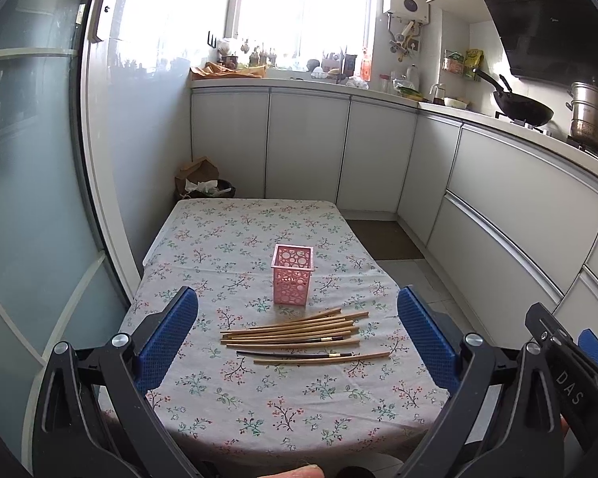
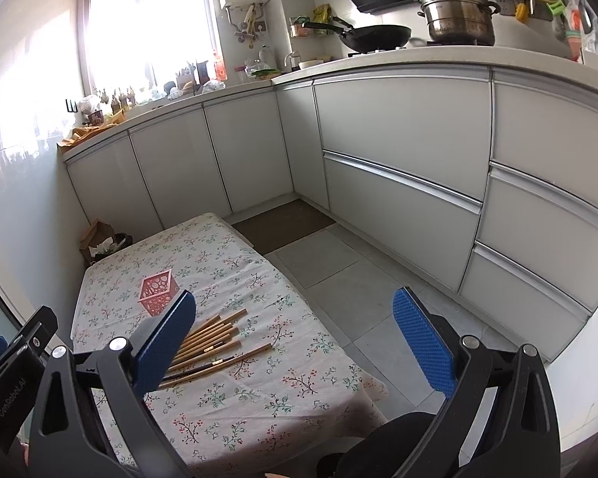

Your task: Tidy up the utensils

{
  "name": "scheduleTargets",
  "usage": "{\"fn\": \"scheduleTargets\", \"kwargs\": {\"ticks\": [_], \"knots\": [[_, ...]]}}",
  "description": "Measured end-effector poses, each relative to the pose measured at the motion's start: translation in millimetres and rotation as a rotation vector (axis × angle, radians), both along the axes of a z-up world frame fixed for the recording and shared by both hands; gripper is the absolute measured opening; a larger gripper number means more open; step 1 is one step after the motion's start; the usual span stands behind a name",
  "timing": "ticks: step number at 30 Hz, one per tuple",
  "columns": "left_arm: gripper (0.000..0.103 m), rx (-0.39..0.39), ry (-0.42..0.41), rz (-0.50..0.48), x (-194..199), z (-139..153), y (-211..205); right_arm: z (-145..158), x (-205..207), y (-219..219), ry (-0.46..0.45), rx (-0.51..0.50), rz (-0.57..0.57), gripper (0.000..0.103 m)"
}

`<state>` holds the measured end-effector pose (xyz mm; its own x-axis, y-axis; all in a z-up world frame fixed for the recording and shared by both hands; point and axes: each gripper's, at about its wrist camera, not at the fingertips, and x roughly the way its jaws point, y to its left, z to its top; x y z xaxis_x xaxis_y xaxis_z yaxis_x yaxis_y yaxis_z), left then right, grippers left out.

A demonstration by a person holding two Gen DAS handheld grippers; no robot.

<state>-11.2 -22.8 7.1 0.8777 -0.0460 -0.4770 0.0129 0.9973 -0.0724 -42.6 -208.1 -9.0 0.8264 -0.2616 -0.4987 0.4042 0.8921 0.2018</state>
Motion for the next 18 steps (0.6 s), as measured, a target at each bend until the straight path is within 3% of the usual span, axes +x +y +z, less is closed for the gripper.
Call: {"fn": "scheduleTargets", "kwargs": {"ticks": [18], "knots": [[0.096,-0.001,0.009,-0.01,4.0,-3.0,-2.5,-1.1,4.2,0.8,0.01,0.0,-0.004,0.097]]}}
